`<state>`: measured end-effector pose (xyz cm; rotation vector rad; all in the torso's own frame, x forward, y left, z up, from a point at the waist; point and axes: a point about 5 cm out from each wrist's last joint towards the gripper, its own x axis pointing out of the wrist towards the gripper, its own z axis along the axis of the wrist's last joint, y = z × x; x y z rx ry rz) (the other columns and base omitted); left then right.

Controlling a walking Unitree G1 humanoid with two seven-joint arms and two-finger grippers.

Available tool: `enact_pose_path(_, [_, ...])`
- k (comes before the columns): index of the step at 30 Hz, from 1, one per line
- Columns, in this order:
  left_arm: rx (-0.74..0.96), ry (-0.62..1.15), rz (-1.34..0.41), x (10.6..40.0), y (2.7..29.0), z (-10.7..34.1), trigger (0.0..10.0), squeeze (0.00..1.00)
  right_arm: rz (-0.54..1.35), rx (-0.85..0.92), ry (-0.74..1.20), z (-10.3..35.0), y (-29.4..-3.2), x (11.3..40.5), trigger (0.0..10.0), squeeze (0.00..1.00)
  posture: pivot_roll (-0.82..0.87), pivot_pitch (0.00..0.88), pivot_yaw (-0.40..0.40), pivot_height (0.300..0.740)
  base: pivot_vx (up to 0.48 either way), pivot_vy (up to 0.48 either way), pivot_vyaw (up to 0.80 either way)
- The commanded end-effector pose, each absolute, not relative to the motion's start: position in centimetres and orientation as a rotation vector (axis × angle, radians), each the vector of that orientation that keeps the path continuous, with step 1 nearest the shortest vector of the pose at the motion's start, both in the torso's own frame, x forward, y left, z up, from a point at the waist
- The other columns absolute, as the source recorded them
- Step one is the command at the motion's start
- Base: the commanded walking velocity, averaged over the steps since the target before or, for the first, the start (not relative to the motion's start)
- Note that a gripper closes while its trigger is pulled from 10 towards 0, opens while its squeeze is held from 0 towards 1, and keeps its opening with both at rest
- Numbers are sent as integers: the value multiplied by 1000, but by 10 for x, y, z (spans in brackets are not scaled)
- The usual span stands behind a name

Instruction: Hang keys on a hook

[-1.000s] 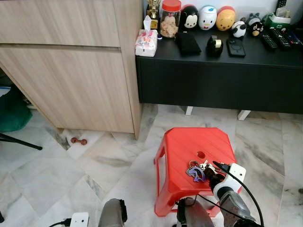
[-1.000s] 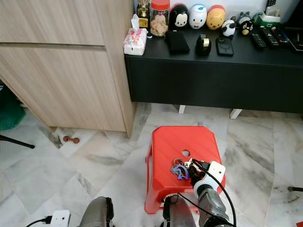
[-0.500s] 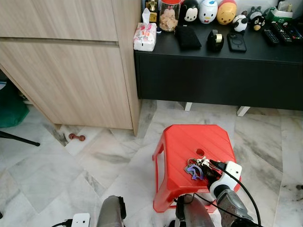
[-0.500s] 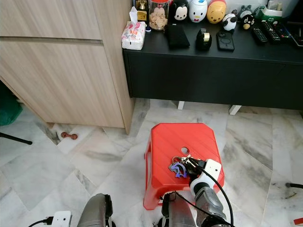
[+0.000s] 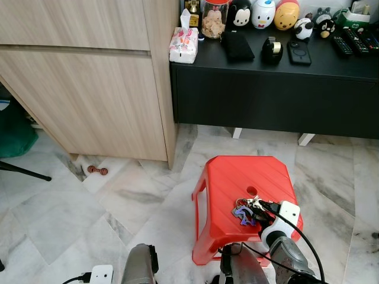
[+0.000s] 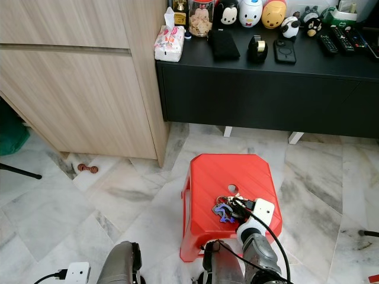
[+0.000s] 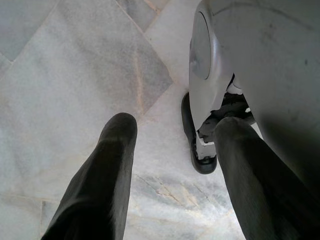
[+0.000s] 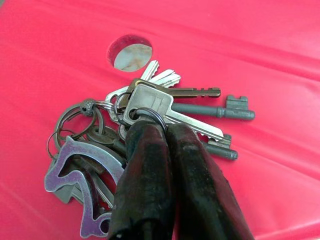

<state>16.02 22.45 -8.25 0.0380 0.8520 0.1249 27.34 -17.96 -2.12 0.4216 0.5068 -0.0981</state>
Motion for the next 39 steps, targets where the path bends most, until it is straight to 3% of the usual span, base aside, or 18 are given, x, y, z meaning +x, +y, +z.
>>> enact_pose_path(1, [26, 873, 114, 157, 219, -86, 10000, 0, -118, 405, 543, -29, -182, 264, 0, 0, 151, 189, -36, 615, 0, 0, 0])
enact_pose_path(14, [28, 864, 113, 162, 219, -84, 10000, 0, -146, 227, 390, -13, -195, 272, 0, 0, 145, 170, -34, 615, 0, 0, 0])
enact_pose_path(15, [27, 864, 112, 163, 219, -84, 10000, 0, -155, 210, 375, -10, -196, 275, 5098, 0, 143, 167, -34, 615, 0, 0, 0])
enact_pose_path(16, [27, 865, 112, 163, 218, -84, 10000, 0, -156, 199, 367, -9, -196, 276, 5098, 0, 143, 167, -34, 615, 0, 0, 0])
enact_pose_path(17, [26, 865, 111, 164, 218, -84, 10000, 0, -151, 181, 349, -6, -196, 277, 10000, 0, 142, 165, -34, 615, 0, 0, 0])
enact_pose_path(24, [22, 864, 112, 166, 216, -83, 10000, 0, -81, 17, 251, 7, -197, 283, 10000, 0, 139, 146, -34, 615, 0, 0, 0])
enact_pose_path(32, [26, 856, 111, 171, 218, -81, 10000, 0, -118, -49, 103, 33, -207, 295, 10000, 0, 127, 120, -28, 615, 0, 0, 0])
enact_pose_path(33, [28, 856, 109, 171, 218, -80, 10000, 0, -73, -173, 64, 40, -205, 296, 10000, 0, 127, 118, -27, 615, 0, 0, 0])
enact_pose_path(35, [29, 856, 109, 171, 219, -80, 10000, 0, -51, -221, 52, 41, -204, 296, 10000, 0, 126, 116, -27, 615, 0, 0, 0])
enact_pose_path(37, [30, 856, 109, 172, 219, -80, 10000, 0, -49, -381, 48, 45, -205, 295, 10000, 0, 125, 103, -27, 615, 0, 0, 0])
enact_pose_path(39, [30, 855, 106, 172, 218, -80, 10000, 0, -107, -379, 68, 43, -211, 294, 10000, 0, 127, 95, -23, 615, 0, 0, 0])
